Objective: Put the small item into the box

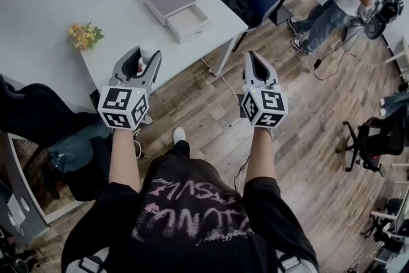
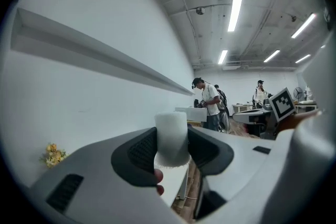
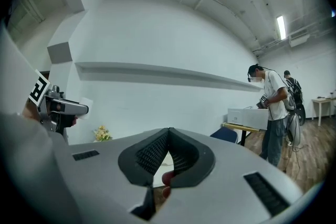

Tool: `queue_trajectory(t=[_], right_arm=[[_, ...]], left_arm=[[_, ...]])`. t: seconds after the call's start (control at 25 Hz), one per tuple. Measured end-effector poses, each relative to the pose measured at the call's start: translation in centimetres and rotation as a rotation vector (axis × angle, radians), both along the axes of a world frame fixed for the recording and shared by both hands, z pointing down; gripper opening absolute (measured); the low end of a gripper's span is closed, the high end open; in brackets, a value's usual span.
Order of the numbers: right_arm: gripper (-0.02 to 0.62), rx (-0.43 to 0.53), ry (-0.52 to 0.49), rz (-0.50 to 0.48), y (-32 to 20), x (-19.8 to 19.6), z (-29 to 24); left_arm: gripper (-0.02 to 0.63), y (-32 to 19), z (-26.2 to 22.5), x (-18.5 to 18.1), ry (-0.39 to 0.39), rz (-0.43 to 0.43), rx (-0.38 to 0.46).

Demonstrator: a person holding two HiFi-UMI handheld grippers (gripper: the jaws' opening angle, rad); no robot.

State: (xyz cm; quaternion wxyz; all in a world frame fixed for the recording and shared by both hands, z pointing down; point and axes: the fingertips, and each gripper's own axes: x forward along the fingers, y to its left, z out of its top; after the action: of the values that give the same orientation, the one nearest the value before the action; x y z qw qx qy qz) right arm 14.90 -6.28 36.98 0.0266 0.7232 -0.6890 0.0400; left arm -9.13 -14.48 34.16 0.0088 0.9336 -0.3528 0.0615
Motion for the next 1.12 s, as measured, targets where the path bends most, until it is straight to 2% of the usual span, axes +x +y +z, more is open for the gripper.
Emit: queue_trajectory(t=[0.4, 0.64, 1.12], right_arm=[[0.011, -0.01, 0.026, 0.003, -9.3, 0.4, -0.9], [0.011, -0.019, 0.016, 0.002, -11.6, 0.9, -0.6], [0.011, -0.011, 0.002, -0.044, -17.8, 2.6, 0.0]], left_arm=[[0.175, -8.7, -0.6, 1.0, 0.027, 0.027, -0.001], [0.175, -11.2, -0.5, 1.9, 0.034, 0.05, -0.012], [0.175, -16.2, -0.1, 3.7, 0.008, 0.014, -0.02]])
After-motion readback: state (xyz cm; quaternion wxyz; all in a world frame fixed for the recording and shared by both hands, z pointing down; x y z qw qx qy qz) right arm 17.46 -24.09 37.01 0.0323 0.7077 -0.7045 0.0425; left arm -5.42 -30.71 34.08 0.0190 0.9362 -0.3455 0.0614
